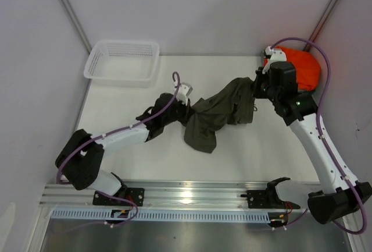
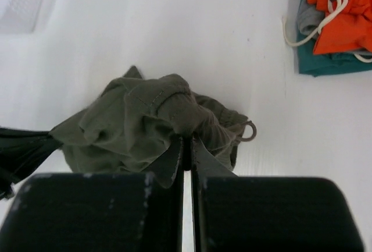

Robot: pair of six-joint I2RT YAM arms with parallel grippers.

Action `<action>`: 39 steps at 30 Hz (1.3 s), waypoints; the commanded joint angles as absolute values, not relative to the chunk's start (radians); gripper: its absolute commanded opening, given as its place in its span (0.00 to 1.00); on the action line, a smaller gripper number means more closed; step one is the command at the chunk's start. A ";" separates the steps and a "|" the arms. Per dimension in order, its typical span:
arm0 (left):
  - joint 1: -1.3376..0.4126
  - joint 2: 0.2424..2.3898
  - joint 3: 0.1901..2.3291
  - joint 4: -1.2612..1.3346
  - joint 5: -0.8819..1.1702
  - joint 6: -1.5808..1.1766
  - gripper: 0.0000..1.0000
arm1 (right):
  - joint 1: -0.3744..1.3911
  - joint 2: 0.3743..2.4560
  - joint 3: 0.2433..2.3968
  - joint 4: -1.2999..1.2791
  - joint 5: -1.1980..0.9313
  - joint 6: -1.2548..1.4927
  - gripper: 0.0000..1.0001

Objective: Fold and stack the shorts

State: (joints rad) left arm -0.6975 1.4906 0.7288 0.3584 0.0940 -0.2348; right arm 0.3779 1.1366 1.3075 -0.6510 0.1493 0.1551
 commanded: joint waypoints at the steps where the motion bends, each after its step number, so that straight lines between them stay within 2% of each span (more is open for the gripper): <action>1: -0.699 1.370 1.004 -0.031 -0.078 -0.178 0.00 | 0.302 1.215 1.432 -0.500 0.012 0.251 0.00; 7: -0.698 1.368 1.437 -0.530 -0.290 -0.107 0.00 | 0.226 1.342 1.670 -0.537 -0.106 0.256 0.00; 10: -0.698 1.309 1.467 -0.580 -0.252 -0.103 0.00 | 0.212 1.319 1.678 -0.549 -0.092 0.255 0.00; 12: -0.699 1.250 1.418 -0.574 -0.207 -0.120 0.00 | 0.206 1.293 1.645 -0.542 -0.068 0.259 0.00; 15: -0.706 1.177 1.231 -0.476 -0.138 -0.162 0.00 | 0.184 1.211 1.498 -0.488 -0.028 0.291 0.00; 16: -0.715 1.163 1.089 -0.439 -0.126 -0.198 0.00 | 0.180 1.188 1.450 -0.465 -0.019 0.307 0.00; 18: -0.733 1.134 0.998 -0.335 -0.121 -0.239 0.00 | 0.164 1.122 1.315 -0.413 0.011 0.325 0.00; 19: -0.764 1.128 0.856 -0.299 -0.138 -0.291 0.00 | 0.160 1.103 1.274 -0.397 0.040 0.346 0.00; 23: -0.866 1.152 0.630 -0.071 -0.228 -0.414 0.00 | 0.150 1.013 1.041 -0.362 0.104 0.399 0.00; 27: -1.039 1.248 0.571 0.096 -0.275 -0.469 0.00 | 0.130 0.931 0.895 -0.308 0.149 0.428 0.00; 28: -1.067 1.259 0.571 0.124 -0.278 -0.466 0.03 | 0.127 0.916 0.873 -0.293 0.156 0.431 0.00; 30: -1.120 1.279 0.589 0.163 -0.270 -0.454 0.15 | 0.115 0.881 0.827 -0.276 0.179 0.430 0.00; 31: -1.126 1.293 0.598 0.166 -0.262 -0.453 0.25 | 0.114 0.873 0.815 -0.264 0.186 0.428 0.00; 33: -1.131 1.287 0.594 0.169 -0.241 -0.448 0.34 | 0.106 0.862 0.793 -0.261 0.215 0.420 0.00; 34: -1.131 1.257 0.583 0.166 -0.241 -0.443 0.46 | 0.103 0.858 0.787 -0.261 0.225 0.416 0.00; 36: -1.131 1.204 0.565 0.163 -0.241 -0.419 0.59 | 0.094 0.854 0.775 -0.259 0.248 0.404 0.00; 37: -1.129 1.171 0.537 0.146 -0.247 -0.414 0.70 | 0.080 0.850 0.767 -0.258 0.250 0.402 0.00; 39: -1.120 1.073 0.520 0.129 -0.253 -0.393 0.77 | 0.061 0.845 0.758 -0.253 0.236 0.403 0.00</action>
State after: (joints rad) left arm -1.1286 1.1980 0.5453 0.1028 -0.2310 -0.4187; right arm 0.0875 0.8631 0.7742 -0.3302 0.1802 0.4095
